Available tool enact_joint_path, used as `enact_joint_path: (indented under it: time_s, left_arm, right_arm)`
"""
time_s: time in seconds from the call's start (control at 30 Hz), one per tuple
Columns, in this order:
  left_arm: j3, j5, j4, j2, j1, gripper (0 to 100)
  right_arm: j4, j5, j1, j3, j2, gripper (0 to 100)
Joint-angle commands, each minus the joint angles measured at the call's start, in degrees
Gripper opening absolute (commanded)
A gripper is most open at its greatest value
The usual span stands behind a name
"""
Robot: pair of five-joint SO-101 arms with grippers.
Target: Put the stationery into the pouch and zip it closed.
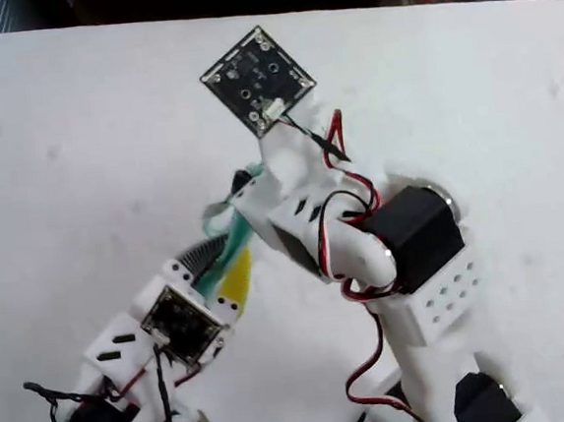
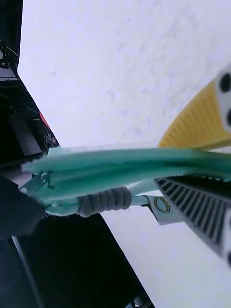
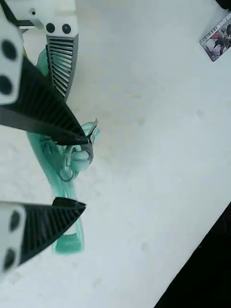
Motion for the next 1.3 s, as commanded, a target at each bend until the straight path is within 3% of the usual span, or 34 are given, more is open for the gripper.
enact_joint_path:
  time_s: [0.0,0.07,0.5,0.63,0.77,1.03,1.27]
  left_arm:
    - [0.0,0.1,0.4,0.2,0.4,2]
    - [0.0,0.1,0.4,0.2,0.4,2]
    - [-0.4,0.4,0.3,0.2,0.4,3]
    - [0.0,1.8,-1.7,0.2,0.4,14]
    - [-0.1,12.9,-3.0,0.2,0.4,24]
    - [2.7,10.6,-10.3,0.2,0.5,19]
    - [3.5,10.5,-11.5,0.2,0.5,4]
  right_arm:
    - [1.3,0.2,-0.6,0.9,-0.7,6.7]
    - [1.2,0.2,-0.6,0.9,-0.5,1.7]
    - [1.4,0.2,-0.6,1.5,-1.0,1.7]
    - [1.2,0.2,-0.7,4.2,-0.5,1.7]
    - [1.2,0.2,-2.2,5.9,-0.9,1.7]
    - [1.1,0.3,-8.7,6.1,-0.6,1.7]
    - [1.1,0.3,-6.2,6.0,-0.9,1.7]
